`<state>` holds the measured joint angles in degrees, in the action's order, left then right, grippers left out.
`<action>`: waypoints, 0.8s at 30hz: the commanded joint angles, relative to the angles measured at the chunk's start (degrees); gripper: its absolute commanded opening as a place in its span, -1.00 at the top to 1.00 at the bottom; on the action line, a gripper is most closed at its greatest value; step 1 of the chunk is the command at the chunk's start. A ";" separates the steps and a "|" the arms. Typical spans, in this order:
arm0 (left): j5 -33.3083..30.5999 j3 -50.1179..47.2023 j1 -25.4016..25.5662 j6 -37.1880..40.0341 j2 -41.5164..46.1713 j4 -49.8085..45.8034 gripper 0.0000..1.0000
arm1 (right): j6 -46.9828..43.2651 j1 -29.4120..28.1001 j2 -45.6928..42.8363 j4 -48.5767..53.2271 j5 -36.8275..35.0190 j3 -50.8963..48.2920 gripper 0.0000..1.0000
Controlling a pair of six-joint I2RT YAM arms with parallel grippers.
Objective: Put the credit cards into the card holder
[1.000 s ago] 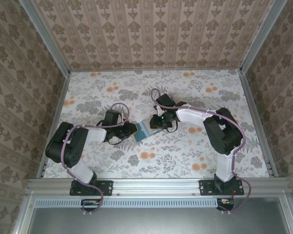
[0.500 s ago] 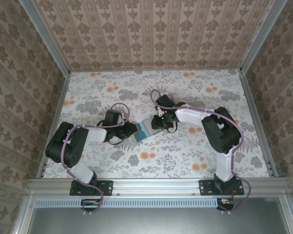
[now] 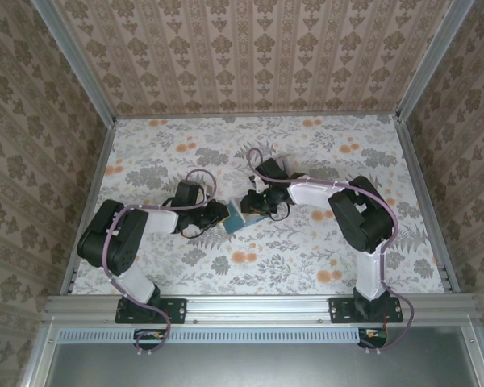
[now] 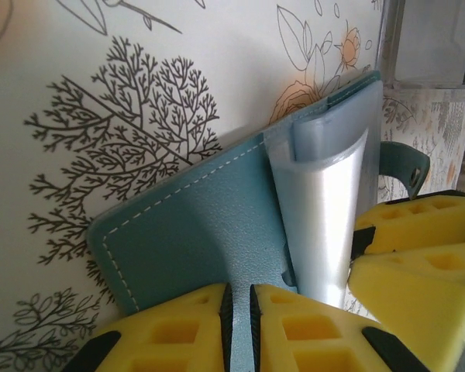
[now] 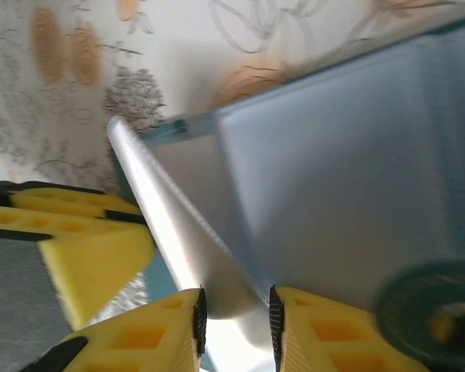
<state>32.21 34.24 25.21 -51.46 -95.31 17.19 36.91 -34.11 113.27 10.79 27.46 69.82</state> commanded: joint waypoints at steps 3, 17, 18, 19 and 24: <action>-1.38 -0.03 0.58 -0.40 -1.81 -2.78 0.64 | 4.93 -0.53 0.93 -7.99 8.84 -0.45 0.39; -2.08 -1.28 0.47 -0.55 -0.59 -2.69 0.64 | 11.56 0.21 5.12 -18.77 16.47 -3.33 0.36; -2.19 -1.51 0.39 -0.78 -0.38 -2.39 0.64 | 11.23 0.31 5.15 -17.95 16.23 -3.27 0.36; -2.54 -2.07 0.30 -1.40 0.20 -1.78 0.64 | 10.31 0.28 5.16 -15.86 15.45 -2.81 0.36; -3.85 -2.45 -0.98 -0.90 3.93 -3.84 0.64 | 7.38 -0.51 4.92 -9.73 14.88 -1.37 0.36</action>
<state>30.79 32.80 25.08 -52.31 -93.34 16.95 46.17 -33.93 117.08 -4.01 42.09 67.66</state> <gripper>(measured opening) 0.177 0.319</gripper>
